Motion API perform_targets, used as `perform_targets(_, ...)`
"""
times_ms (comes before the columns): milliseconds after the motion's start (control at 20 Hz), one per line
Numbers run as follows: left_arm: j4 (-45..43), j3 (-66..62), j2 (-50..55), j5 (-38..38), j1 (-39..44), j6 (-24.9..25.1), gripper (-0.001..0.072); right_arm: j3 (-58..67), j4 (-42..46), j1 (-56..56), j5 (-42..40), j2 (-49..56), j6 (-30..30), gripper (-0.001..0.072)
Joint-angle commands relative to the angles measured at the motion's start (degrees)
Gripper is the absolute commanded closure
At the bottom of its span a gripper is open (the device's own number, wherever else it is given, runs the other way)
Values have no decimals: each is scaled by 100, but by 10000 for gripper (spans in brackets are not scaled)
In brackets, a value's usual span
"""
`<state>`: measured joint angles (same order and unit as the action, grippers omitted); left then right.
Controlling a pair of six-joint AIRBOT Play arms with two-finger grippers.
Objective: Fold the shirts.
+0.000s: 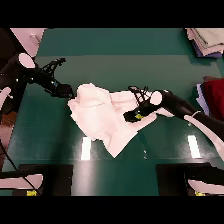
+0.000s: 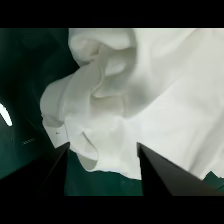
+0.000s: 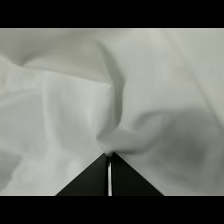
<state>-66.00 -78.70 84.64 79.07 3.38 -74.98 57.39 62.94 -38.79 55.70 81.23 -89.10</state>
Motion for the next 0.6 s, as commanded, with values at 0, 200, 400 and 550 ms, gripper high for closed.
perform_targets(0, -4, 7, 0, -55, -2, 2, 218, -4, 26, 96, -164, -350, -46, 700)
perform_targets(200, 286, 9, 11, -935, -2, 190, 6, -4, 26, 643, 304, -1209, -44, 701)
perform_targets(400, 1115, 7, 177, -1665, 59, 778, 6, -4, 22, 817, 348, -1453, -44, 701)
perform_targets(550, 1200, 7, 579, -1567, 267, 796, 104, -4, 11, 772, 291, -1451, -44, 701)
